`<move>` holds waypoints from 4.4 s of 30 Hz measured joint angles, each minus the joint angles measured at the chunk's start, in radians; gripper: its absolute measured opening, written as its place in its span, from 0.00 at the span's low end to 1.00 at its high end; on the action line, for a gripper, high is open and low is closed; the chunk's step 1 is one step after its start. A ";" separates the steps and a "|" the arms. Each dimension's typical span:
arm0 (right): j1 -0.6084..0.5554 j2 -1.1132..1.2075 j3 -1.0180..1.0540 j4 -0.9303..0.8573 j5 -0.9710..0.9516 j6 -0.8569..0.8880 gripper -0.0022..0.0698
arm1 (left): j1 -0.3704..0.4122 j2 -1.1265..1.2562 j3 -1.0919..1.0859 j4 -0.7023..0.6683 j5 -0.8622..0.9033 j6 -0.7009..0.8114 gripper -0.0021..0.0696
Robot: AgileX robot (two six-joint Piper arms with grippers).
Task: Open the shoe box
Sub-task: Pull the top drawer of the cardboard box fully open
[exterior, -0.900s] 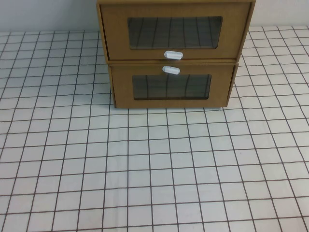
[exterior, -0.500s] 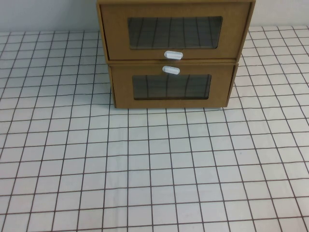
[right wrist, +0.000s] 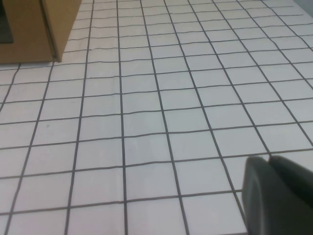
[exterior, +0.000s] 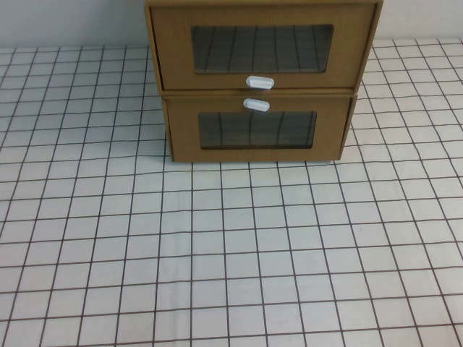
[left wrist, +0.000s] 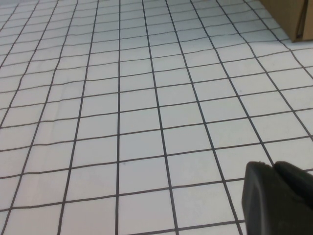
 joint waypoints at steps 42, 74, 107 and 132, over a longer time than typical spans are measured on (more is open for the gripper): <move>0.000 0.000 0.000 0.000 0.000 0.000 0.01 | 0.000 0.263 -0.310 -0.550 0.100 -0.005 0.02; 0.000 0.000 0.000 0.000 0.000 0.000 0.01 | -0.225 1.853 -2.201 -0.692 0.709 0.475 0.02; 0.000 0.000 0.000 0.007 -0.010 0.000 0.01 | -0.339 2.166 -2.416 -0.604 0.599 0.498 0.02; 0.000 0.122 -0.206 0.522 -0.022 0.082 0.01 | -0.339 2.166 -2.416 -0.606 0.600 0.496 0.02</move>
